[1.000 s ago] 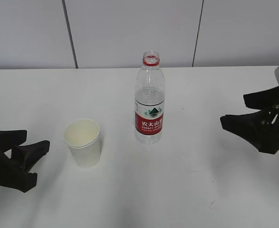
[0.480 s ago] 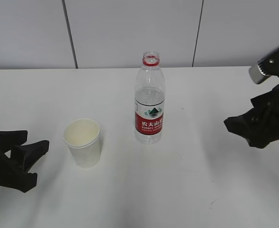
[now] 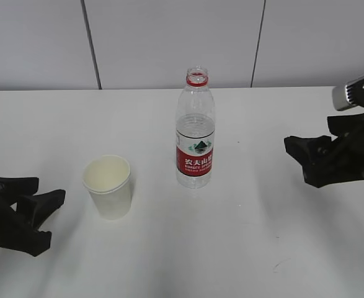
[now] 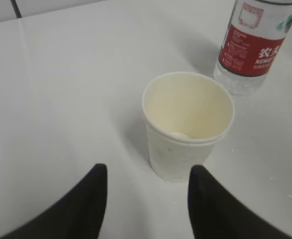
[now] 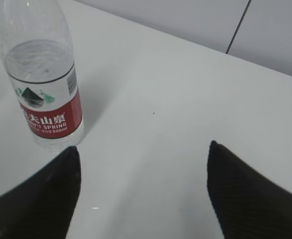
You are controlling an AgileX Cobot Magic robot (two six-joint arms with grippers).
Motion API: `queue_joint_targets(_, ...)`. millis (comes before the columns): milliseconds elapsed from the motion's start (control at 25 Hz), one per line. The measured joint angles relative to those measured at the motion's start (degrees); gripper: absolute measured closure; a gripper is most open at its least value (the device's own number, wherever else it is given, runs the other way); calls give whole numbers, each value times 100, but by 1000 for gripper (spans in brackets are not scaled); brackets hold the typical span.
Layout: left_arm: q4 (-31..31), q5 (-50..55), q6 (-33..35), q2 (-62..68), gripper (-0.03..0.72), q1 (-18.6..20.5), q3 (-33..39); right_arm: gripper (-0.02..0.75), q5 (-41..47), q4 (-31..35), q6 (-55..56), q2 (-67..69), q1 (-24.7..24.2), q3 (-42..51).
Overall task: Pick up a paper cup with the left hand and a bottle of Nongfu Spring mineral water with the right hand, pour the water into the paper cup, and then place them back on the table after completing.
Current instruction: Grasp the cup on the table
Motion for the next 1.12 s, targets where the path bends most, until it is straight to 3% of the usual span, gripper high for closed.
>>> queue_joint_targets(480,-101,-68,46,1431,394,0,0,151,-732,-288,453,32,0,13)
queue_joint_targets(600,-1402,-1396,240,1919,540,25,-8,150,-732,-537,463,32,10,13)
queue_joint_targets(680,-1744,-2467,370,1959,654,52,94,151,-732,-617,463,32,10,13)
queue_joint_targets(840,-1602,-2842,464,1959,712,52,408,151,-732,-656,463,63,10,13)
queue_joint_targets(1120,-1232,-2858,477,1959,720,52,627,151,-892,-656,579,407,10,13)
